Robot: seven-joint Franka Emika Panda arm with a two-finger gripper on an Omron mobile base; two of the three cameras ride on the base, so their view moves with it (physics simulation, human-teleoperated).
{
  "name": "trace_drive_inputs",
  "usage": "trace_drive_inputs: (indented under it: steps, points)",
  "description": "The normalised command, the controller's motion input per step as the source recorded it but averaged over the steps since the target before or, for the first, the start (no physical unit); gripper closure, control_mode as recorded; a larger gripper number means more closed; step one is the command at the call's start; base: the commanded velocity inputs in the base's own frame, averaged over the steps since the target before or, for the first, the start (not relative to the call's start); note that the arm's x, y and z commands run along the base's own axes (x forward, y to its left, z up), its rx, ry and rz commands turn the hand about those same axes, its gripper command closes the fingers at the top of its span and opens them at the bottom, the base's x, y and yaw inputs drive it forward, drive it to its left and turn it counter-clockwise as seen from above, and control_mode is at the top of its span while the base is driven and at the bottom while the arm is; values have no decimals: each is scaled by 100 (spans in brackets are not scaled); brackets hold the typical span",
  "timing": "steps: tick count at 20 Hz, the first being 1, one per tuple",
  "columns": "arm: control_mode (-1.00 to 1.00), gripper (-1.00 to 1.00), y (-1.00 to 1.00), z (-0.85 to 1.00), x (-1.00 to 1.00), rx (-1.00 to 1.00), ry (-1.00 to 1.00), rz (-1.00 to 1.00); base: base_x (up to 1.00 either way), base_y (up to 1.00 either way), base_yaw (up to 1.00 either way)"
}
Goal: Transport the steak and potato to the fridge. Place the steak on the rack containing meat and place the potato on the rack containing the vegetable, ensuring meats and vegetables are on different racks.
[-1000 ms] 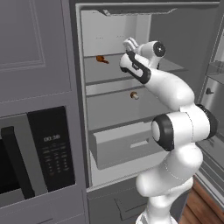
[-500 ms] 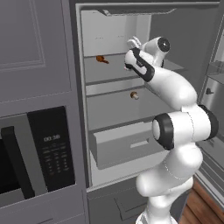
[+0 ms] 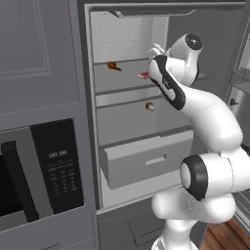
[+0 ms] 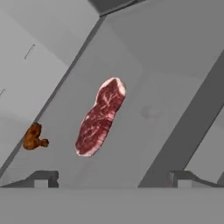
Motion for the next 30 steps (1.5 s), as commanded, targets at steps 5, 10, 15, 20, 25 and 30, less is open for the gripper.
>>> trace_drive_inputs:
  steps: [5, 10, 15, 20, 25, 30]
  points:
    - [-100, -100, 0, -57, -100, -10, -5, 10, 0, 0, 0]
    - [-100, -100, 0, -18, -100, -16, 49, 18, 0, 0, 0]
    - [-100, -100, 0, 0, -100, -27, -2, 16, 0, 0, 0]
    - [-100, -100, 0, 0, -100, -28, 1, 27, 0, 0, 0]
    - [-100, -100, 0, 1, -92, -22, 5, 24, 0, 0, 0]
    - [-100, -100, 0, 14, -98, -11, 0, 29, 0, 0, 0]
